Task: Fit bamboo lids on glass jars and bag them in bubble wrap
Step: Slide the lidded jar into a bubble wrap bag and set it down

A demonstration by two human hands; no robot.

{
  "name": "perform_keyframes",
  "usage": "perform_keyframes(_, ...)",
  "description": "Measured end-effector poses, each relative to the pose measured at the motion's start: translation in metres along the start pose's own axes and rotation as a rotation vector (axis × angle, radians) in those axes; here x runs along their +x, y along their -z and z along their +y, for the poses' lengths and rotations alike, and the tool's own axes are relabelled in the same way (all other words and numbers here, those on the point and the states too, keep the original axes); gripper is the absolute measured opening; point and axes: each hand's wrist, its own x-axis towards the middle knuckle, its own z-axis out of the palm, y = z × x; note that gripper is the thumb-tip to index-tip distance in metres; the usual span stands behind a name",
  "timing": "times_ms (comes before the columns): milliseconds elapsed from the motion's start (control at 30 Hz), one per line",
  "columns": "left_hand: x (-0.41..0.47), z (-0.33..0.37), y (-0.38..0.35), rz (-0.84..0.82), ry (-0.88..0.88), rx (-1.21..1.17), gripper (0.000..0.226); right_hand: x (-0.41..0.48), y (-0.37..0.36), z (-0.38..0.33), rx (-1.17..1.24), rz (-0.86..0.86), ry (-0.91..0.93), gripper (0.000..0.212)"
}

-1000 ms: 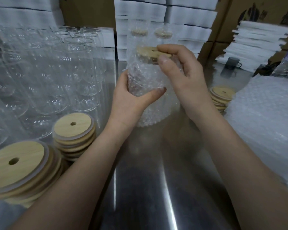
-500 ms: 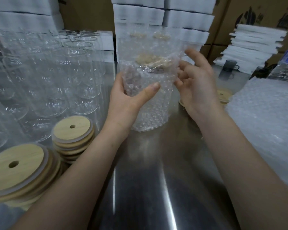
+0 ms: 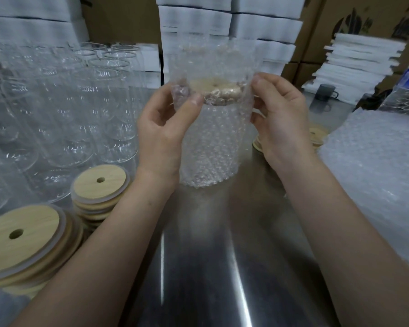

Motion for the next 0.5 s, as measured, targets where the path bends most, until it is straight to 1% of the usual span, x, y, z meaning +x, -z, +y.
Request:
perform_keyframes(33, 0.0, 0.001, -0.001, 0.005, -0.007, -0.002, 0.01, 0.0, 0.0, 0.0, -0.002, 0.009, 0.009, 0.017)
perform_keyframes(200, 0.001, 0.007, -0.003, 0.117, -0.018, -0.021, 0.012, 0.0, -0.001, 0.001, -0.045, 0.028, 0.054, 0.018)
perform_keyframes(267, 0.003, 0.01, -0.002, 0.127, -0.028, -0.016, 0.01, 0.0, 0.0, 0.0, -0.065, 0.018, 0.071, 0.021)
perform_keyframes(400, 0.004, 0.014, -0.002, 0.089, -0.093, -0.018, 0.012, 0.003, 0.001, -0.001, -0.025, -0.132, 0.097, 0.036)
perform_keyframes(433, 0.005, 0.014, -0.003, 0.081, -0.098, -0.021, 0.012, 0.003, 0.001, -0.001, -0.025, -0.157, 0.104, 0.034)
perform_keyframes(500, 0.005, 0.016, -0.004, 0.061, -0.097, -0.035, 0.015, 0.001, 0.0, -0.001, -0.043, -0.162, 0.133, 0.022)
